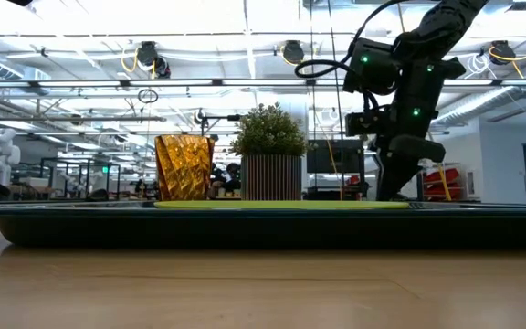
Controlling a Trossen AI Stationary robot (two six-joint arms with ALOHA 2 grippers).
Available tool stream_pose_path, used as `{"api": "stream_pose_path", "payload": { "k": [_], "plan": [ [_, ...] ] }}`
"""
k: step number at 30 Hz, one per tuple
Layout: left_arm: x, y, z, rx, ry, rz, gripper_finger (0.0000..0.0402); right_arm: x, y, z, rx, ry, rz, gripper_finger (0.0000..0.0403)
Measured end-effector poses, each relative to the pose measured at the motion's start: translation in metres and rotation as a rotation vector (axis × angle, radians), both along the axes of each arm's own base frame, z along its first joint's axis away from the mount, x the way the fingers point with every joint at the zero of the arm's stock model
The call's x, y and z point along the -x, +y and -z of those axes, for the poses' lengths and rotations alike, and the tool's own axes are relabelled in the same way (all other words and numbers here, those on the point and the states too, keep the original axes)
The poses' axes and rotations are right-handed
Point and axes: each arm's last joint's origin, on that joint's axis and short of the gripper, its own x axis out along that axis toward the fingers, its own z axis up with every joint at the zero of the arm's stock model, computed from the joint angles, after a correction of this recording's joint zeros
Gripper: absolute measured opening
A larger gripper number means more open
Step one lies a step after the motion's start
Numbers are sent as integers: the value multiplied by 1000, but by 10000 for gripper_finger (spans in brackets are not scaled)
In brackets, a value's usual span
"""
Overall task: Pick and place plate/cup/fork/spoon on tray
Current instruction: Adjust the spoon on the serving tray
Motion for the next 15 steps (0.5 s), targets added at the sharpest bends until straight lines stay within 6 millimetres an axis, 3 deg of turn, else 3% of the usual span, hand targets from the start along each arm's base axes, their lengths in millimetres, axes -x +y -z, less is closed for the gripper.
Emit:
{"api": "stream_pose_path", "payload": {
  "k": [15],
  "plan": [
    [0,0,0,-1,1,1,35,8,2,3,-22,86,24,0]
  ]
}}
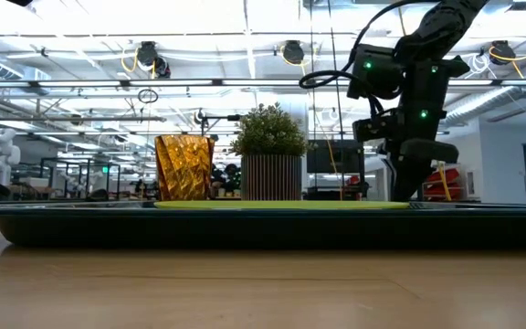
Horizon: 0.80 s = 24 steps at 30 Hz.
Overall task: Pick and place plate/cup/fork/spoon on tray
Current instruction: Adjust the spoon on the serving tray, then adjust the fork on the serving tray
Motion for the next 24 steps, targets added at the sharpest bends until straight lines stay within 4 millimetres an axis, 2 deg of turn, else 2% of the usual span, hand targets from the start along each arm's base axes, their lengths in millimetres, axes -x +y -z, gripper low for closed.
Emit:
{"api": "stream_pose_path", "payload": {
  "k": [11,19,24],
  "plan": [
    [0,0,0,1,0,0,35,-5,3,-1,-17,-56,-16,0],
    [0,0,0,2,1,-1,35,-4,3,-1,-11,-37,-12,0],
    [0,0,0,2,1,0,35,0,1,0,53,11,3,0]
  ]
}}
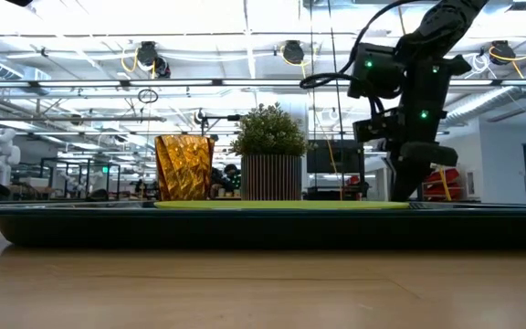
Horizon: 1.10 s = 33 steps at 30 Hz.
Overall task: Pick and place plate/cup/fork/spoon on tray
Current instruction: Adjust the fork on the serving tray
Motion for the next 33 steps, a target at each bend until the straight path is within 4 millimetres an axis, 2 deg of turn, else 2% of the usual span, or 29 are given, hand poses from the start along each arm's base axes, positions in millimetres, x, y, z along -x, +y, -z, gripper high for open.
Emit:
{"api": "stream_pose_path", "payload": {
  "k": [9,17,33],
  "plan": [
    [0,0,0,1,2,0,35,5,-1,-10,6,-18,7,0],
    [0,0,0,2,2,0,35,20,1,-16,-17,52,63,0],
    [4,-4,0,20,-8,4,35,26,2,-15,-41,101,135,0]
  ]
}}
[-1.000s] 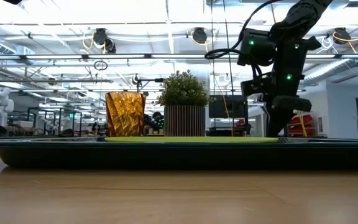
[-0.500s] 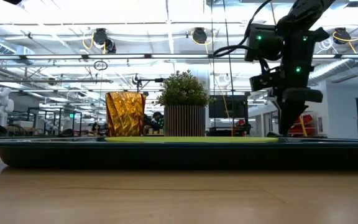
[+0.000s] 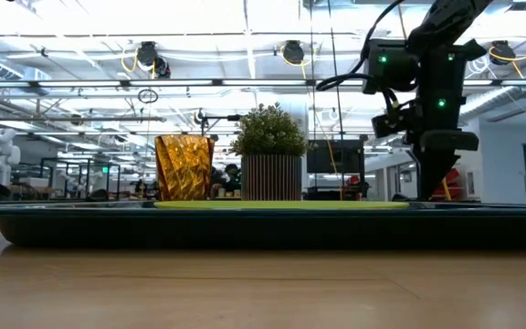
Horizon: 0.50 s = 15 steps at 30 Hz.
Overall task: Pick and place plate/cup/fork/spoon on tray
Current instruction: Adjust the fork on the serving tray
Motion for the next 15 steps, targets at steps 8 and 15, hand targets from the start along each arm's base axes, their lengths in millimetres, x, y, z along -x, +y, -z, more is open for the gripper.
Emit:
{"api": "stream_pose_path", "payload": {
  "k": [8,15],
  "plan": [
    [1,0,0,10,-6,-7,35,6,3,11,-53,-2,1,0],
    [1,-1,0,11,-7,-6,35,8,3,19,-51,-27,-4,0]
  ]
}}
